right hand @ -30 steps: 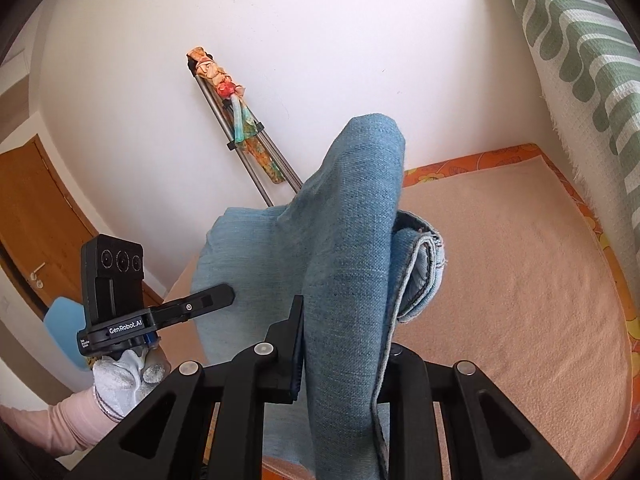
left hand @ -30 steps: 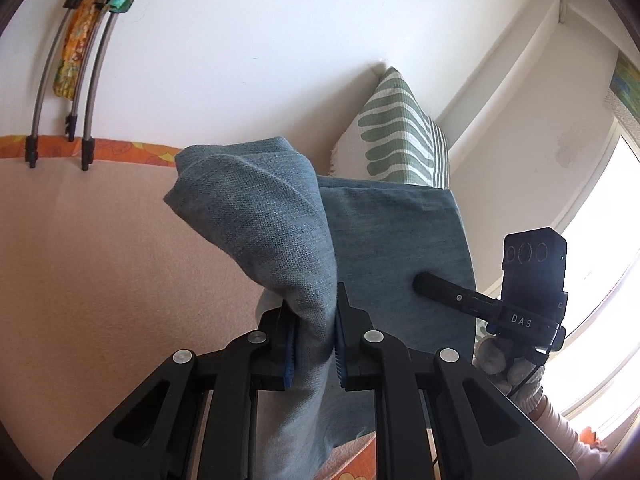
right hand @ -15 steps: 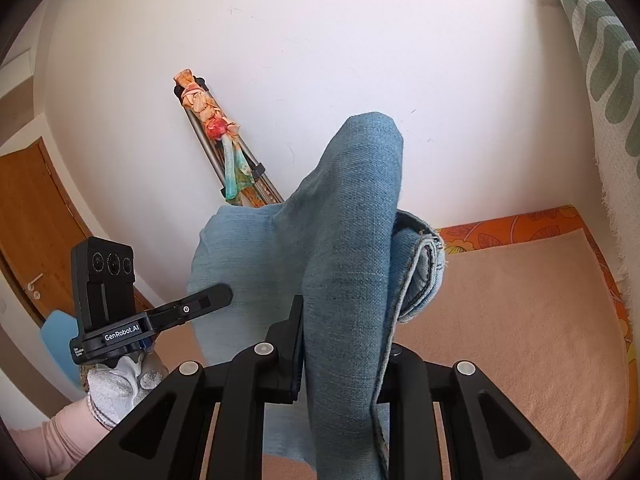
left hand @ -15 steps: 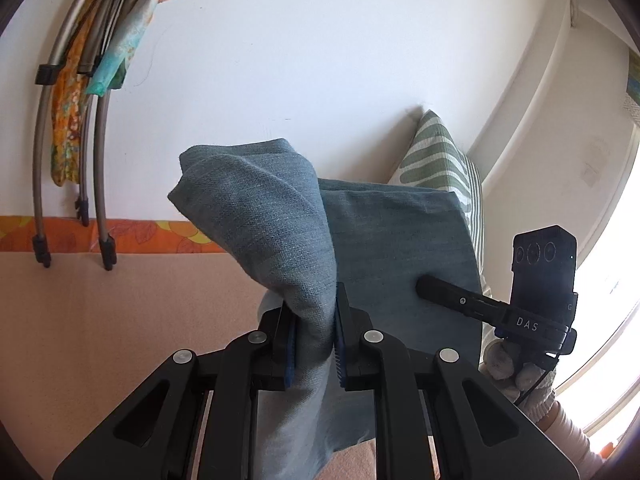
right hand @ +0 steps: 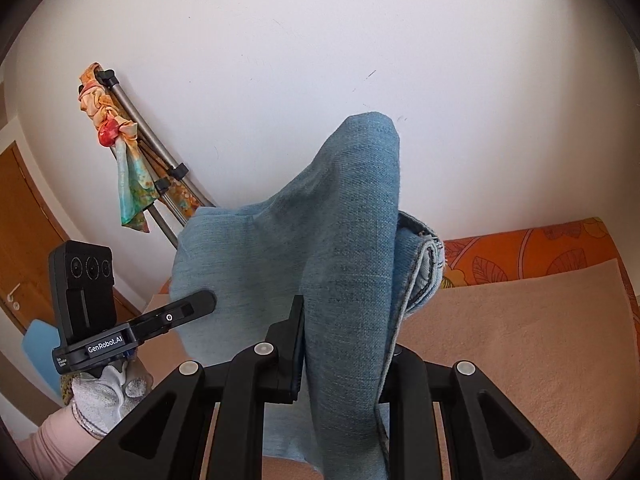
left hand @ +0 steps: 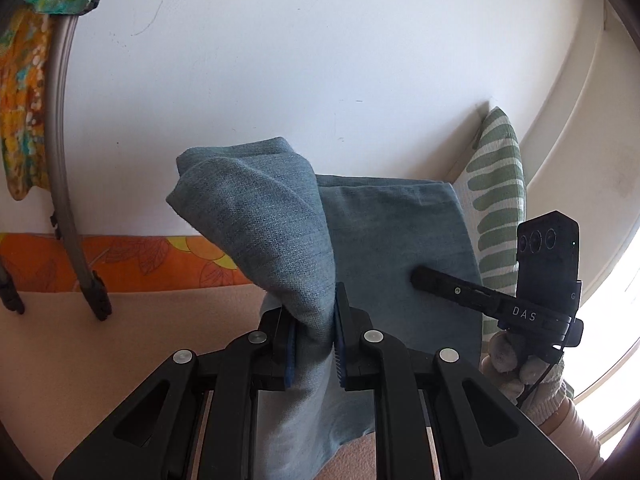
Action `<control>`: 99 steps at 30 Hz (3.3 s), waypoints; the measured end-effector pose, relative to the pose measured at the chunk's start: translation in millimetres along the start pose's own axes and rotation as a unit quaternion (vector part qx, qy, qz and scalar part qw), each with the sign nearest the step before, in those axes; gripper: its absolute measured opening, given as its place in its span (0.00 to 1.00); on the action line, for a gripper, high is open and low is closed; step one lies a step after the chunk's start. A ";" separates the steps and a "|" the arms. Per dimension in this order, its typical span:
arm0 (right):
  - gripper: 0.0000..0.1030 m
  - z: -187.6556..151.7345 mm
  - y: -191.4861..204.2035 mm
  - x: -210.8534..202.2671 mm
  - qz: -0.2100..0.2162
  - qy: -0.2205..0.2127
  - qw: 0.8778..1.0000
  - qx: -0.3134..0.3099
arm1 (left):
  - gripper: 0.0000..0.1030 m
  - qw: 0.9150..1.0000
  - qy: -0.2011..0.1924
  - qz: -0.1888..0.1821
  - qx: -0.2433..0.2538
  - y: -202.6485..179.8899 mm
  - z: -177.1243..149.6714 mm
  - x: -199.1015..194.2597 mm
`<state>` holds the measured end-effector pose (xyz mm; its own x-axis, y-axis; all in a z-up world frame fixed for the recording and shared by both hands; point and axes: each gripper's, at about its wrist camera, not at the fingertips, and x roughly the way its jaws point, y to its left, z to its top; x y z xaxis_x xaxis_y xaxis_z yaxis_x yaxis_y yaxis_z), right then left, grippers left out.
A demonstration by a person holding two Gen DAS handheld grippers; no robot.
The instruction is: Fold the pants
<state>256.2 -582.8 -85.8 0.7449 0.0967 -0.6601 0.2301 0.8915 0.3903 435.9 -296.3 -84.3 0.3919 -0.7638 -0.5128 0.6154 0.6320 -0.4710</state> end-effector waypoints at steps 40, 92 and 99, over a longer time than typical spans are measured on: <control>0.69 2.8 -81.5 -40.2 -0.142 0.041 0.982 0.116 | 0.20 0.995 0.019 0.079 0.063 -22.7 -11.2 -14.6; 1.00 -252.6 244.6 -168.5 -0.258 -0.083 0.961 -0.048 | 0.75 0.986 0.024 0.135 0.096 -80.3 -209.9 -230.2; 1.00 -252.3 249.1 -176.0 -0.257 -0.104 0.960 -0.046 | 0.75 0.985 0.019 0.147 0.093 -81.2 -210.0 -232.8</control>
<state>24.4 -266.1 -34.3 0.6585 -0.4483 -0.6044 0.5517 0.8338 -0.0173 151.0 -142.3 -77.4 0.5487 -0.5442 -0.6347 0.5956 0.7872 -0.1601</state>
